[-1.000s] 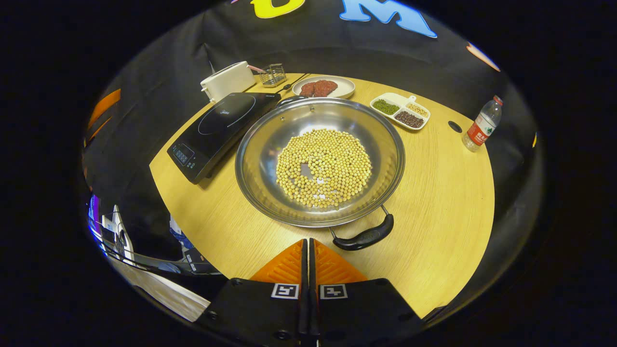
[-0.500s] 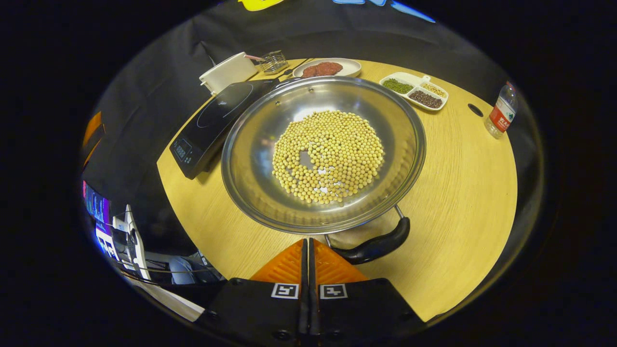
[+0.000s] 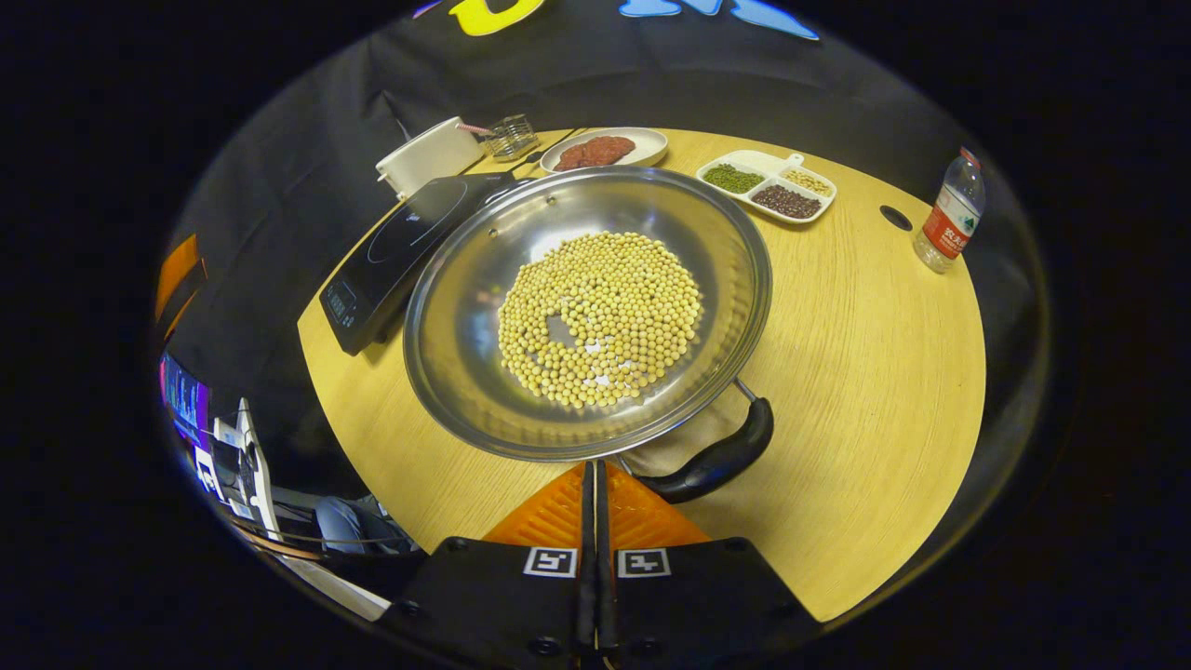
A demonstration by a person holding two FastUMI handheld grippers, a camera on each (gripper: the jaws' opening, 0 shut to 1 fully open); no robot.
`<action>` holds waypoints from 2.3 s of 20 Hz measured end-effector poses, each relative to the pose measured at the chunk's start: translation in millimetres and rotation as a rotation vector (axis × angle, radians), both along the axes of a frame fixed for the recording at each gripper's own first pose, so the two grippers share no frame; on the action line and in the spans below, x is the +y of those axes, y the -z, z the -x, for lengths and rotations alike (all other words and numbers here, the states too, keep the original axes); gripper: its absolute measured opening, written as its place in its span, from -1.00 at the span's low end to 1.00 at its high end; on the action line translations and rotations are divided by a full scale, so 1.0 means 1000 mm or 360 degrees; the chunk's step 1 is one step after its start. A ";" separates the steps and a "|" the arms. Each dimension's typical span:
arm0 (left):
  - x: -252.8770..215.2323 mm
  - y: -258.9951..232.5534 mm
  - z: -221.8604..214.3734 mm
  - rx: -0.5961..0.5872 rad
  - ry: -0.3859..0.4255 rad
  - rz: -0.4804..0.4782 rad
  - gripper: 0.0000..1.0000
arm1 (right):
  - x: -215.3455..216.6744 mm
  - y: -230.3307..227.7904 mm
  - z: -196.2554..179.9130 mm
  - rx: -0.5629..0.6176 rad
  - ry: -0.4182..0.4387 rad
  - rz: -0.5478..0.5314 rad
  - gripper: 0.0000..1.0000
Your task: First push the handle of the pot to place it horizontally, then grasp the pot with both hands and set it on the induction cooktop.
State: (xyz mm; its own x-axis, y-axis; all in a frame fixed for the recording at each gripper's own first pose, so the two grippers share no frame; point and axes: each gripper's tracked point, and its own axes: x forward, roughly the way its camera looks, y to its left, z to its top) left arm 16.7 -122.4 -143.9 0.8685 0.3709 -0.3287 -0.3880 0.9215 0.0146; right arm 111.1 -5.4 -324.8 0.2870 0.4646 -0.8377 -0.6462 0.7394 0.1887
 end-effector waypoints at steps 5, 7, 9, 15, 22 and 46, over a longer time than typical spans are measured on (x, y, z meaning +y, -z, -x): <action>-0.007 -0.001 -0.008 -0.0010 0.0014 -0.0007 0.87 | -0.009 0.003 -0.015 -0.0026 0.0035 -0.0003 -0.96; -0.009 -0.006 -0.014 -0.0016 0.0029 -0.0043 0.80 | -0.015 0.005 -0.023 -0.0035 0.0071 -0.0005 -0.96; -0.012 -0.008 -0.020 -0.0033 0.0050 -0.0065 0.86 | -0.022 0.004 -0.031 -0.0037 0.0123 -0.0015 -0.96; -0.020 -0.002 -0.036 -0.0037 0.0102 -0.0038 0.80 | -0.036 0.003 -0.055 -0.0070 0.0256 -0.0043 -0.96; -0.020 0.008 -0.059 -0.0061 0.0213 -0.0007 0.87 | -0.043 -0.003 -0.084 -0.0115 0.0424 -0.0123 -0.96; -0.011 0.220 -0.217 0.0534 0.0806 0.0513 0.87 | -0.040 -0.006 -0.154 -0.0258 0.0894 -0.0277 0.96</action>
State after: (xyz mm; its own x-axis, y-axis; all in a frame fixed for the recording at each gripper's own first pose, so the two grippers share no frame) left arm 233.4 -133.7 -363.5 0.7410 -0.2157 -0.6359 0.0694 0.9665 -0.2469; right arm 265.6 -45.0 -319.1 0.6452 0.3315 -0.6884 -0.1970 0.9427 0.2694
